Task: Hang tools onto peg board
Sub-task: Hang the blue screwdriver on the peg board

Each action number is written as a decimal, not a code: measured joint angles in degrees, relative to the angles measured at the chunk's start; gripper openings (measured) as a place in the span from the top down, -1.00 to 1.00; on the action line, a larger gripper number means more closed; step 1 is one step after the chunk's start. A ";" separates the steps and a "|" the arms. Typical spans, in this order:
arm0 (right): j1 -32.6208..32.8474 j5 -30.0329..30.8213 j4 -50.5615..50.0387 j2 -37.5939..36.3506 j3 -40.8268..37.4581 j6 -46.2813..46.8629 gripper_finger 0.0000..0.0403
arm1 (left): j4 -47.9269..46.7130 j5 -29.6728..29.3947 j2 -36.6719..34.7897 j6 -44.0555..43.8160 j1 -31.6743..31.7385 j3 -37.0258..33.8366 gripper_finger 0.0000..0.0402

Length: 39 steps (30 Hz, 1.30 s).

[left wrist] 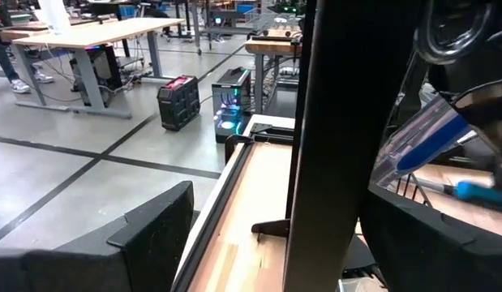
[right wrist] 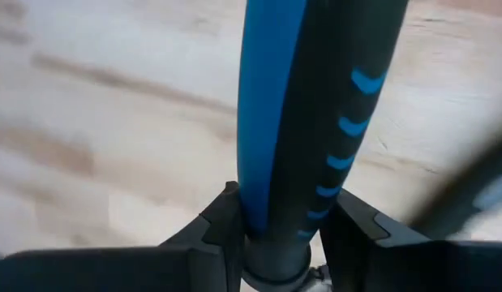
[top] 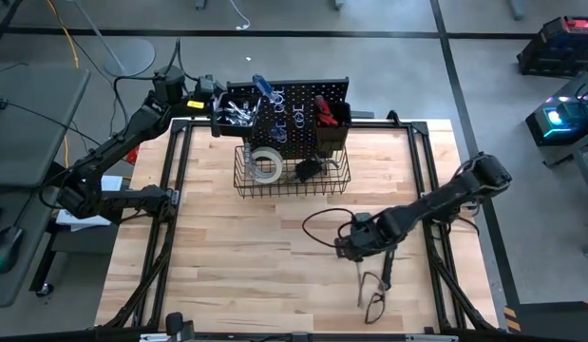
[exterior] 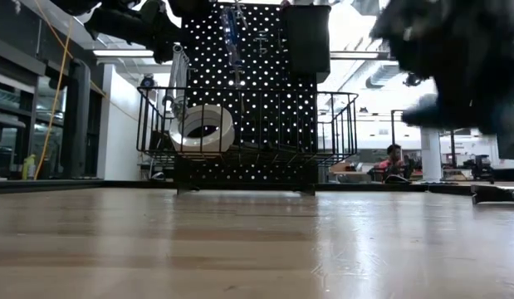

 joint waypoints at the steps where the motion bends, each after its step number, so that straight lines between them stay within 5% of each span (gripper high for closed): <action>1: 0.32 0.60 -3.03 -0.45 2.36 -1.19 0.48 | 0.06 -0.06 -0.01 0.04 0.00 0.00 -0.61; 10: 2.18 15.60 -18.70 -2.60 23.05 -10.05 0.48 | -0.06 -0.12 -0.01 -0.17 0.00 -0.02 -0.61; 15: 1.27 24.72 -19.22 -2.66 32.06 -18.65 0.48 | -0.08 -0.10 -0.01 -0.58 0.00 0.00 -0.61; 20: -1.34 38.23 -12.90 -2.62 40.48 -33.32 0.48 | -0.11 -0.09 -0.01 -1.07 -0.02 -0.01 -0.61; 25: -7.92 50.08 5.72 -2.64 46.14 -61.93 0.48 | -0.10 -0.09 -0.01 -1.15 0.00 0.00 -0.61; 32: -18.81 53.25 35.17 -2.53 47.05 -102.49 0.48 | -0.12 -0.09 -0.01 -1.15 0.00 -0.02 -0.61; 39: -26.75 45.37 34.80 -0.92 47.09 -103.78 0.48 | -0.07 -0.38 -0.01 -1.13 0.00 0.00 -0.61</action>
